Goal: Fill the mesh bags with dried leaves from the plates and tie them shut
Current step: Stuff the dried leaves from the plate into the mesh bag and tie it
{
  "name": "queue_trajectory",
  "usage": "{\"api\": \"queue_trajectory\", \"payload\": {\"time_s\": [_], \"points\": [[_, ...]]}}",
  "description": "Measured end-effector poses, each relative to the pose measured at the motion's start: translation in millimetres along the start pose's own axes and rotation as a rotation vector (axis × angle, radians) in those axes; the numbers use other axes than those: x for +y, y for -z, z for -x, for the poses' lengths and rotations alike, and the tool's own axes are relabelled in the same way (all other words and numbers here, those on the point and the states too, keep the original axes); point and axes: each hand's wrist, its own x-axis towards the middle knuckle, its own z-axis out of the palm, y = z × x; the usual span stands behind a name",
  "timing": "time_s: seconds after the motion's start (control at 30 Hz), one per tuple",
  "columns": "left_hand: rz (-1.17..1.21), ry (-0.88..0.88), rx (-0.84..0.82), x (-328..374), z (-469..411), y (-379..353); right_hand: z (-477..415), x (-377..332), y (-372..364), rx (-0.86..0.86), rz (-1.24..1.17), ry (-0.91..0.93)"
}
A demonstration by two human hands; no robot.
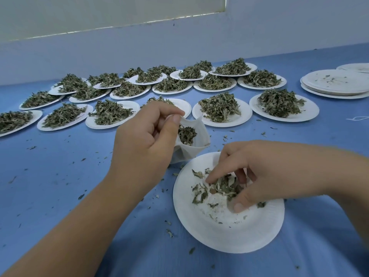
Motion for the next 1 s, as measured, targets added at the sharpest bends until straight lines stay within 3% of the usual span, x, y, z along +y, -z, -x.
{"api": "queue_trajectory", "payload": {"time_s": [0.1,0.4,0.73,1.0], "points": [[0.004,0.000,-0.002,-0.3,0.2,-0.1,1.6,6.8,-0.6,-0.037,0.010,0.014],[0.005,-0.022,0.006,-0.4,-0.4,0.3,-11.8,5.9,-8.1,0.156,0.090,-0.001],[0.044,-0.020,0.046,-2.9,-3.8,3.2,-4.6,-17.5,-8.4,0.162,0.098,-0.043],[-0.160,-0.180,0.017,-3.1,-1.8,2.2,-0.1,-12.7,-0.8,0.165,-0.032,-0.027]]}}
